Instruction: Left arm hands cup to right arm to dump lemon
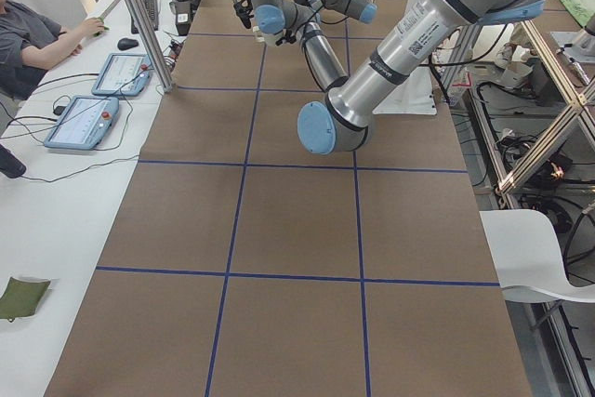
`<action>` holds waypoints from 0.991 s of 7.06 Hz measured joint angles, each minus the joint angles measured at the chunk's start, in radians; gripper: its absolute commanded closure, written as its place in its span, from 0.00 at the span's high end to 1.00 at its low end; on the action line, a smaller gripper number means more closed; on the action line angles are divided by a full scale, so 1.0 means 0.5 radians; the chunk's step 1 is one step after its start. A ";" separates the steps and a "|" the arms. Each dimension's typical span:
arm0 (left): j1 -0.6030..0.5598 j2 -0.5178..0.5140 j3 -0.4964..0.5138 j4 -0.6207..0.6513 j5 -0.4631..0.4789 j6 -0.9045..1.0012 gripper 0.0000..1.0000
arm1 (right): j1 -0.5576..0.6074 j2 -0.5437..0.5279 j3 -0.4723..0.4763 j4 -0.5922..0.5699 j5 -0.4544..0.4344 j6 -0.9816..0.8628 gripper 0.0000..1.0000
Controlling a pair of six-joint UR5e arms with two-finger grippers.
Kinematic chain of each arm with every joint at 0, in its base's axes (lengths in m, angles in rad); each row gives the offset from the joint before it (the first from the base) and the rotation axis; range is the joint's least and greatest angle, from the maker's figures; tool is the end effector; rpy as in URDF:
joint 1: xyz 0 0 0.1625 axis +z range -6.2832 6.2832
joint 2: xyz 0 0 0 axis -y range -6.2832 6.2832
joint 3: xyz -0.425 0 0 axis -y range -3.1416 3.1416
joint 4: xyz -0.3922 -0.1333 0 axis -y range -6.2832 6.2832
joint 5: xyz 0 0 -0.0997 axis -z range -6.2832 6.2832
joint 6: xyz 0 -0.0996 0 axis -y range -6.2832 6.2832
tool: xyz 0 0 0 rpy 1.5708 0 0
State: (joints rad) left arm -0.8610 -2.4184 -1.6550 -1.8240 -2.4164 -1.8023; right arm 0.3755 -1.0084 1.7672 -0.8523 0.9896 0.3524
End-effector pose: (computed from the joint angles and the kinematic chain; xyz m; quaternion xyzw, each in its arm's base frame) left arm 0.3798 -0.5323 0.0614 -0.1660 0.5896 -0.1972 0.7654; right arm -0.4924 -0.3962 0.1607 0.6094 -0.2993 -0.1138 0.7253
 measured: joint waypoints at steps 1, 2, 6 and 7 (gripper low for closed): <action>-0.059 0.003 0.000 -0.002 -0.051 0.009 1.00 | 0.001 -0.011 -0.002 0.004 0.000 -0.001 0.48; -0.133 0.013 0.004 0.003 -0.117 0.050 1.00 | 0.002 -0.021 -0.001 0.006 0.000 -0.002 0.48; -0.394 0.291 0.004 0.016 -0.191 0.612 1.00 | 0.030 -0.023 0.013 0.004 0.003 0.026 0.48; -0.432 0.379 -0.004 0.019 -0.184 0.798 1.00 | 0.053 -0.036 0.013 0.000 0.007 0.072 0.48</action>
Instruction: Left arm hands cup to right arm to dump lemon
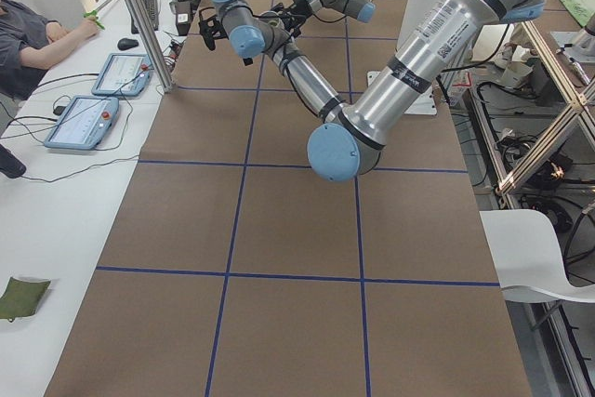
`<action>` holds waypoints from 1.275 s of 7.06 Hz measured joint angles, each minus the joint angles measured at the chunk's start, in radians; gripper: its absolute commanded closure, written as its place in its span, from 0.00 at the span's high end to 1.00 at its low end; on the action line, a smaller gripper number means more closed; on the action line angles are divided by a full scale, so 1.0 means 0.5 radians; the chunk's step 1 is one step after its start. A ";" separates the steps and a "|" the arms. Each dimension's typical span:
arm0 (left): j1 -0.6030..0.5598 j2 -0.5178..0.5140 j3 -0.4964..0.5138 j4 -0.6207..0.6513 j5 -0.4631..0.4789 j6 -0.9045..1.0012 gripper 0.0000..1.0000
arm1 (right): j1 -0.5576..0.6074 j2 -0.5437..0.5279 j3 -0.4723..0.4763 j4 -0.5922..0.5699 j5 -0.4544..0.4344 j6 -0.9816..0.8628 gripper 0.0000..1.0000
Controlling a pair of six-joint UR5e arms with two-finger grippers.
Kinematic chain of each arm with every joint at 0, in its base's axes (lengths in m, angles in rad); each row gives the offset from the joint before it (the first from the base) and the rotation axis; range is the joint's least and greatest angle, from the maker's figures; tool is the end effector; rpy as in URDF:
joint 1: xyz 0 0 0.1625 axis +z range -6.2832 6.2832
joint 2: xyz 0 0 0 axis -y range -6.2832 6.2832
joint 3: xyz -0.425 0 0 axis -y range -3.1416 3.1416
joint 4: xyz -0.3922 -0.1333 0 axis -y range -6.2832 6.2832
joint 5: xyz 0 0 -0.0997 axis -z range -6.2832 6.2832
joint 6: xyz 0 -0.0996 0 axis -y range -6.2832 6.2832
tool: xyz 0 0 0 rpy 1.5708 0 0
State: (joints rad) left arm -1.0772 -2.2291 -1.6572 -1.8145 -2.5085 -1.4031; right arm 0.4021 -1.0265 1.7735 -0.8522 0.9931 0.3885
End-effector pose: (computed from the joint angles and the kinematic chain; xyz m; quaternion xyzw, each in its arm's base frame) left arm 0.2624 -0.5997 0.1820 -0.0765 0.5757 -0.1524 0.7997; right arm -0.4799 -0.4080 0.1692 0.6052 -0.2996 -0.0947 0.7314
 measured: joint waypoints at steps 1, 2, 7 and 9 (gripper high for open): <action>-0.033 0.090 -0.006 0.004 0.030 0.208 1.00 | 0.034 -0.026 0.000 -0.003 0.011 0.100 0.41; -0.068 0.208 -0.020 0.007 0.100 0.471 1.00 | 0.076 -0.063 0.000 -0.005 0.044 0.188 0.41; -0.411 0.903 -0.045 0.032 0.312 2.032 1.00 | 0.537 -0.357 0.112 -0.007 0.668 0.505 0.40; -0.502 1.033 -0.046 0.038 0.311 2.295 1.00 | 0.705 -0.596 0.295 0.005 0.864 0.617 0.40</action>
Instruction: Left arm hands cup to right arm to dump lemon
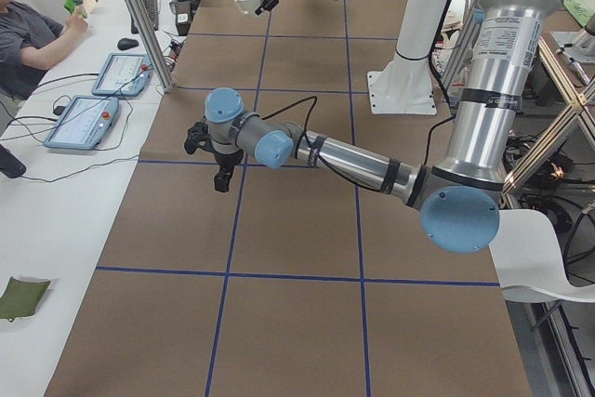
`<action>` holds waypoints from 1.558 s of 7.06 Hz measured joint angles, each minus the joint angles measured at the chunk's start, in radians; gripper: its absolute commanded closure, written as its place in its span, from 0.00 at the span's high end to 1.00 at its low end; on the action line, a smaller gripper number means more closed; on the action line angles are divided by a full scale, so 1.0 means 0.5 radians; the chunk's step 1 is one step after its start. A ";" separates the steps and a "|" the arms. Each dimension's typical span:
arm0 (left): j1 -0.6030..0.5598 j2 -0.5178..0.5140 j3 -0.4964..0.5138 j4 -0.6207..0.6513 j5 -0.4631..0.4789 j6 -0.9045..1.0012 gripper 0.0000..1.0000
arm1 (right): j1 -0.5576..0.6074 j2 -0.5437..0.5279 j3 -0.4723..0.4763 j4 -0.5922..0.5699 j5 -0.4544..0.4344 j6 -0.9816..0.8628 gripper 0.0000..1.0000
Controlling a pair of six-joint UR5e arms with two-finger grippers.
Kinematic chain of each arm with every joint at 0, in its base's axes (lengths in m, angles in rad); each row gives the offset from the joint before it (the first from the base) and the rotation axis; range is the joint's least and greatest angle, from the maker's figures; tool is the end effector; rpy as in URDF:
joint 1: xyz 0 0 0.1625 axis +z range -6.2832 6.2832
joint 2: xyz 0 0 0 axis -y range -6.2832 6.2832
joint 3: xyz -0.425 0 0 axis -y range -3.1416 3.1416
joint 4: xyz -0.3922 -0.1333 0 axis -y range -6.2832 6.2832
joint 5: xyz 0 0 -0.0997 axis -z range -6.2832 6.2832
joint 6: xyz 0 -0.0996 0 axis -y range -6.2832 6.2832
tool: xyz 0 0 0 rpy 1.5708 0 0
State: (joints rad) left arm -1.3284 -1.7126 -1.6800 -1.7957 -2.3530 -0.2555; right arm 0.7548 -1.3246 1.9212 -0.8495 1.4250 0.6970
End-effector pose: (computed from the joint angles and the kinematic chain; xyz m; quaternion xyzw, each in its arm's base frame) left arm 0.0734 -0.5597 0.5029 0.1199 0.4127 0.0840 0.8990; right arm -0.2982 -0.4834 0.2825 0.4836 -0.3773 -0.0024 0.7898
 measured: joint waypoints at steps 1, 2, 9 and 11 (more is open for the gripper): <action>-0.006 0.007 -0.001 0.019 -0.002 0.022 1.00 | 0.057 -0.156 0.152 0.008 0.053 0.017 0.40; -0.006 0.002 -0.005 0.042 -0.003 0.026 1.00 | 0.093 -0.311 0.305 0.016 0.074 0.025 0.40; -0.001 -0.004 -0.101 0.063 -0.013 -0.125 1.00 | 0.212 -1.408 0.263 1.180 0.084 0.477 0.41; 0.000 0.005 -0.131 0.063 -0.020 -0.140 1.00 | 0.281 -1.490 -0.030 1.681 0.081 0.822 0.41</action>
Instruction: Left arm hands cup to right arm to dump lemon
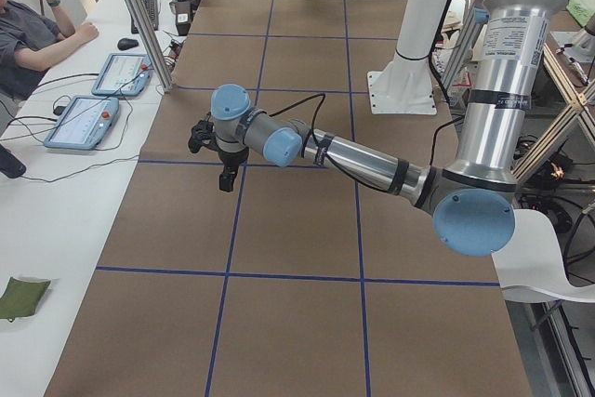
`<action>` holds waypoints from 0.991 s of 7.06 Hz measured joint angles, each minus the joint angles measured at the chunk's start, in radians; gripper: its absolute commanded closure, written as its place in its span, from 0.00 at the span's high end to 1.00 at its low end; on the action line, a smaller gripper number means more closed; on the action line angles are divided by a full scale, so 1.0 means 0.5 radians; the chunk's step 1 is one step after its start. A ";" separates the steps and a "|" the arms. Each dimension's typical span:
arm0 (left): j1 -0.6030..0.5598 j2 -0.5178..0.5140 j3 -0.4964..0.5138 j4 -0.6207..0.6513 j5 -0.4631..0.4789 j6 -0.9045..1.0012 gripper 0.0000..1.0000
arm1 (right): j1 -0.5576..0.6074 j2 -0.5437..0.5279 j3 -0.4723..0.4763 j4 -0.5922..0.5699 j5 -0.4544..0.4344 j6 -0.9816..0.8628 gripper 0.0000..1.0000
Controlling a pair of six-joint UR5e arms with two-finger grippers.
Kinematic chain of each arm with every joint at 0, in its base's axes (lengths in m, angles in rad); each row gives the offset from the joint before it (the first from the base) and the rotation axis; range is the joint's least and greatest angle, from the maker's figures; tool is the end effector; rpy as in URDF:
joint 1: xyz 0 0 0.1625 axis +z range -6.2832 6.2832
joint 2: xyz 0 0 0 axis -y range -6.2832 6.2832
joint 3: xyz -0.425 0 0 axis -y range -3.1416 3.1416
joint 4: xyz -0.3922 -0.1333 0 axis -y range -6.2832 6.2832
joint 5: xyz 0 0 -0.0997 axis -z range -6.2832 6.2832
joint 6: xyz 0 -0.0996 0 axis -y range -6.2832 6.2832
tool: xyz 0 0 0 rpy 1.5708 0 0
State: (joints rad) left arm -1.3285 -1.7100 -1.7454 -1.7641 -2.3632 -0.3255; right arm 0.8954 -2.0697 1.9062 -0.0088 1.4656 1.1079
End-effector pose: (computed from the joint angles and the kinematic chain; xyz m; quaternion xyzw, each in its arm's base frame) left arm 0.0722 -0.5519 0.4750 0.1175 0.4234 0.0596 0.8963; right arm -0.0743 -0.3227 0.5183 0.4350 -0.4749 0.1970 0.7392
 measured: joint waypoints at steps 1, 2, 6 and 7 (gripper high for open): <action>0.000 0.004 -0.015 0.000 -0.001 -0.012 1.00 | 0.035 -0.038 -0.142 0.198 0.001 0.193 0.41; 0.001 0.005 -0.023 0.000 -0.001 -0.028 1.00 | 0.067 -0.065 -0.328 0.436 0.003 0.344 0.40; 0.008 0.000 -0.028 0.000 -0.004 -0.042 1.00 | 0.121 -0.078 -1.030 1.344 -0.012 0.946 0.40; 0.009 -0.002 -0.029 0.000 -0.004 -0.042 1.00 | 0.135 -0.072 -1.086 1.424 -0.014 1.167 0.40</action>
State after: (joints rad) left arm -1.3242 -1.7111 -1.7600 -1.7641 -2.3654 -0.3466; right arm 0.9630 -2.1057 1.3631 0.7033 1.4587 1.6914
